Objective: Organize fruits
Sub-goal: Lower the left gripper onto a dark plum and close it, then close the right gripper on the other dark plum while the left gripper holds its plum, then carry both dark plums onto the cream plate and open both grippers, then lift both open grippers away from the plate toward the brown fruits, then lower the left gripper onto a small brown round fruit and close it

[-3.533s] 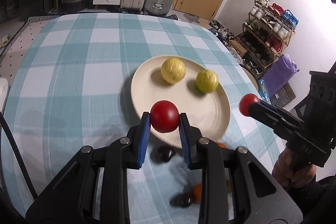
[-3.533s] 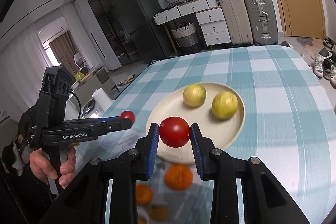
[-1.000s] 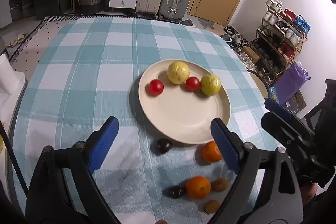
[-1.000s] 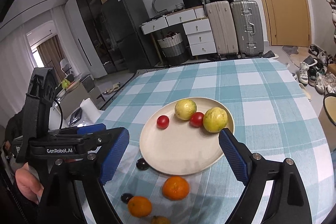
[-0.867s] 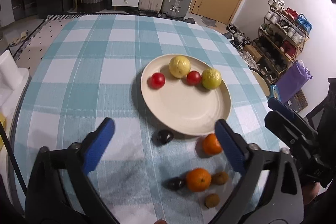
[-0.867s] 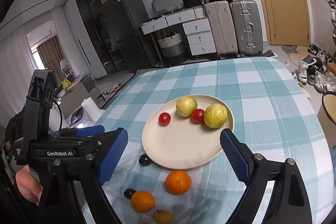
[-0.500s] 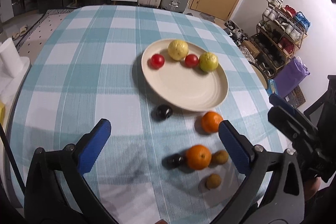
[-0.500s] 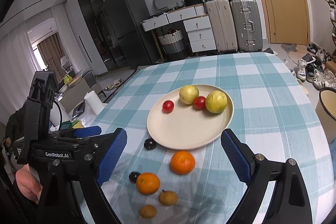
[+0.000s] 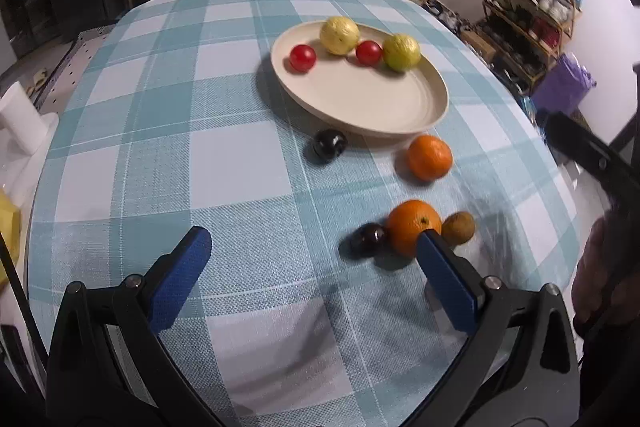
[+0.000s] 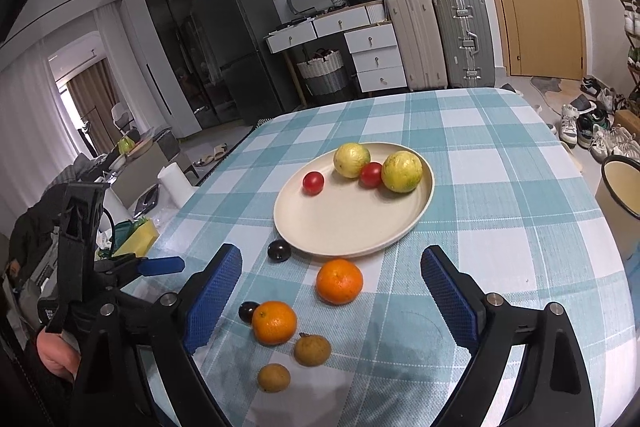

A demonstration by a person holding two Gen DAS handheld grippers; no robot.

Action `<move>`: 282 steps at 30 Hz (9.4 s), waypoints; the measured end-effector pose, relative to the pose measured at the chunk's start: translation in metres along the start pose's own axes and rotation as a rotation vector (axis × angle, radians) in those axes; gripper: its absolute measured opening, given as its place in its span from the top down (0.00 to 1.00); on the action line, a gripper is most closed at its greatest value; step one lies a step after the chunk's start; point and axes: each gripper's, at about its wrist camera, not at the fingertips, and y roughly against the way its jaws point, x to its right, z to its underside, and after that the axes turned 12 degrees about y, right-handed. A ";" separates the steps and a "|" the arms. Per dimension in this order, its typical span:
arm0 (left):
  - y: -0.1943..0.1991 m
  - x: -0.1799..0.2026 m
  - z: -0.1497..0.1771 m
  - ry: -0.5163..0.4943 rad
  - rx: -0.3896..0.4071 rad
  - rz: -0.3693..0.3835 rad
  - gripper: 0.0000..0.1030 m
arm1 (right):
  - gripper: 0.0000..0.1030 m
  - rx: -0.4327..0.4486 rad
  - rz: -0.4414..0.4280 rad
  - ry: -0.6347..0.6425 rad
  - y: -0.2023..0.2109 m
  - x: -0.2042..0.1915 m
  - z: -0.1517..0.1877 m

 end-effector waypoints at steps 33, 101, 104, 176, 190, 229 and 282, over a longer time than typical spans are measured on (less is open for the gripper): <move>-0.027 0.039 0.011 -0.339 -0.050 0.053 0.66 | 0.10 -0.032 -0.008 -0.022 -0.008 0.006 0.007; 0.004 -0.114 -0.014 0.158 0.008 0.201 0.83 | 0.36 -0.354 -0.064 0.109 -0.165 -0.086 -0.017; 0.003 -0.113 -0.012 0.158 0.004 0.203 0.83 | 0.47 -0.357 -0.024 0.106 -0.168 -0.082 -0.018; -0.122 0.022 -0.195 0.104 -0.035 0.314 0.83 | 0.75 -0.140 -0.133 -0.144 -0.167 0.069 -0.076; -0.094 0.019 -0.184 0.113 0.012 0.287 0.79 | 0.50 -0.059 -0.084 -0.127 -0.132 0.068 -0.076; 0.029 0.031 -0.074 0.073 0.242 0.043 0.01 | 0.00 0.143 0.013 0.025 -0.012 0.014 -0.044; -0.023 0.074 0.063 -0.090 -0.107 0.194 0.24 | 0.00 0.013 0.007 -0.042 0.005 0.015 0.033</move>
